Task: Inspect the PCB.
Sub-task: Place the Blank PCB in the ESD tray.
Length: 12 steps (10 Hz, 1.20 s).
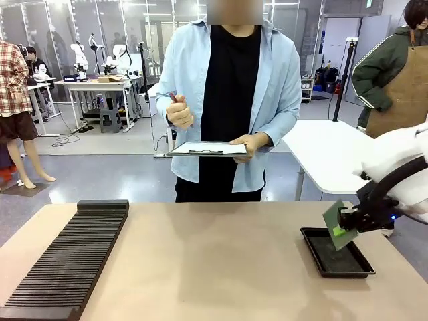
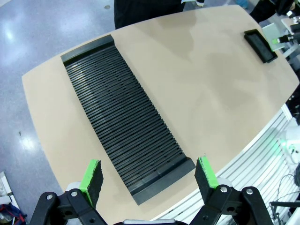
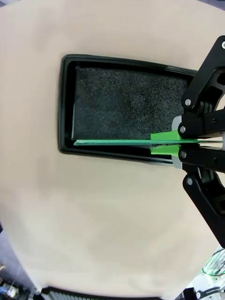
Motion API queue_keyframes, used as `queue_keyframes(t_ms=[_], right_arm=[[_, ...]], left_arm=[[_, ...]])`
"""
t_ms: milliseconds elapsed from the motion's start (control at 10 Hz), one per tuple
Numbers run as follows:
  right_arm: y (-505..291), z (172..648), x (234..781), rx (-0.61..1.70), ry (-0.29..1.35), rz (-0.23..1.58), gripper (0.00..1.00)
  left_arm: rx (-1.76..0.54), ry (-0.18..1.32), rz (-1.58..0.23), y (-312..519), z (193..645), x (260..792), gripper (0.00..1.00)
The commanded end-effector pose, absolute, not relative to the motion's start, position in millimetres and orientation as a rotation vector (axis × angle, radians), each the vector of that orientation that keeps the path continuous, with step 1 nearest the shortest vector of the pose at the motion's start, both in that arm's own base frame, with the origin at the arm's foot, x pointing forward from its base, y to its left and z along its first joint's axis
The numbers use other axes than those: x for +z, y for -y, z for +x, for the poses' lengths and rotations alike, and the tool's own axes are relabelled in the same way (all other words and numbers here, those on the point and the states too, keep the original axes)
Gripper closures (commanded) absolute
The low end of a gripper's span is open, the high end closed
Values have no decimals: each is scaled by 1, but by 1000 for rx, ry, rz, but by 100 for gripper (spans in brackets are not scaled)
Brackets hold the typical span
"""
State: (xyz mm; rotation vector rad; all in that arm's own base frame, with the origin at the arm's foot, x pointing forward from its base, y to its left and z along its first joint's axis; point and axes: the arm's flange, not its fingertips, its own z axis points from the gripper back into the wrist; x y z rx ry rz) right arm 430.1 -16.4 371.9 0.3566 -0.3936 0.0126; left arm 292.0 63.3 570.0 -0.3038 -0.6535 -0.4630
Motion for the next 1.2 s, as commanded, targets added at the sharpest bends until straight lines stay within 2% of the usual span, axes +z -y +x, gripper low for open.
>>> queue_keyframes(t_ms=[0, 700, 900, 1100], right_arm=[[11, 449, 370, -21, 353, 323, 97], [-9, 467, 342, -32, 223, 276, 97], [-8, 466, 343, -47, 224, 277, 69], [-8, 465, 346, -52, 235, 267, 26]], left_arm=[[-447, 636, -293, -62, 291, 570, 0], [-447, 636, -293, -62, 291, 570, 0], [-447, 636, -293, -62, 291, 570, 0], [-447, 636, -293, -62, 291, 570, 0]])
